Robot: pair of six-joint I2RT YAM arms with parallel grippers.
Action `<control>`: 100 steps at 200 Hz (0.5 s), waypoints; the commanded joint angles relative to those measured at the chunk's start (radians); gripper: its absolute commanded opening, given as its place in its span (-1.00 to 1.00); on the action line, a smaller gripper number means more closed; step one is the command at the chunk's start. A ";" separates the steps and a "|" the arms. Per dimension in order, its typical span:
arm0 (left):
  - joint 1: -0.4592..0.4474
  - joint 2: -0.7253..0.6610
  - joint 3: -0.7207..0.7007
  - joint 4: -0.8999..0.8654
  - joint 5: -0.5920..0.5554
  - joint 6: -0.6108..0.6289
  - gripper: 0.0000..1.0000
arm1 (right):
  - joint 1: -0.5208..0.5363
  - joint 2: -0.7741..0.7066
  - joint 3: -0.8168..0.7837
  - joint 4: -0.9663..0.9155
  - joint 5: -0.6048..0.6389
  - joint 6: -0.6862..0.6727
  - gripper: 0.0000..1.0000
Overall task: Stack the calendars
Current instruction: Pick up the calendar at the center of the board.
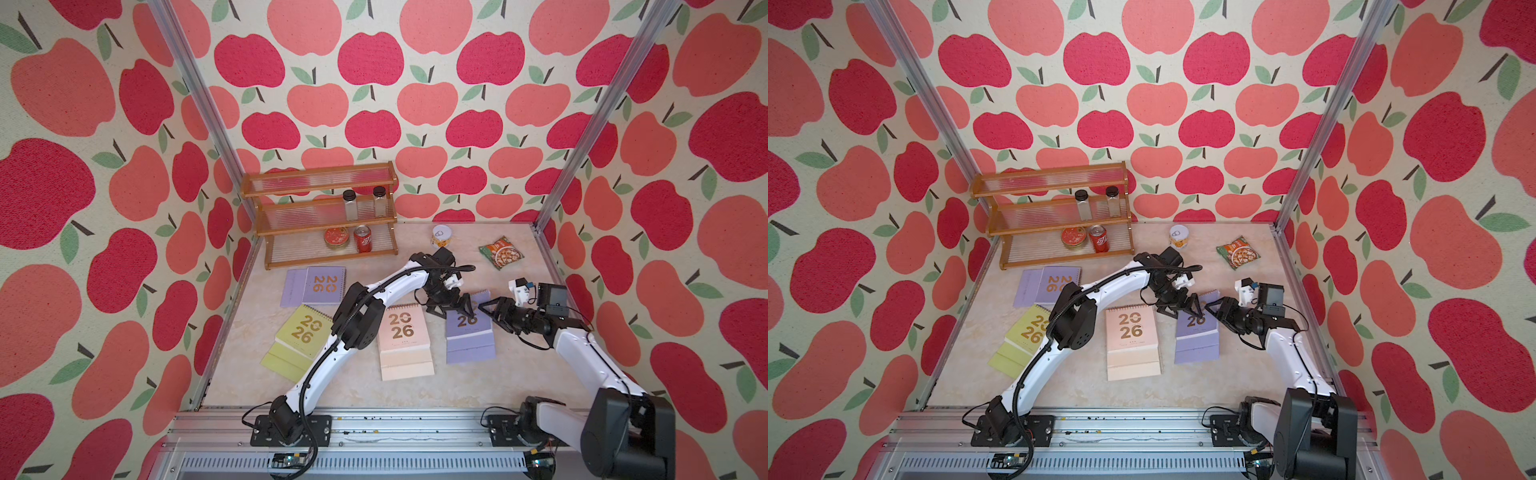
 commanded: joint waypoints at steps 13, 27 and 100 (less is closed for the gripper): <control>-0.002 0.012 0.026 0.029 0.034 0.015 0.95 | 0.063 0.037 0.022 -0.020 -0.007 -0.020 0.03; -0.003 0.009 0.023 0.035 0.040 0.017 0.95 | 0.095 0.058 0.044 -0.047 0.035 -0.037 -0.05; 0.010 -0.017 0.001 0.054 0.019 0.018 0.94 | 0.118 0.046 0.091 -0.094 0.139 -0.067 -1.00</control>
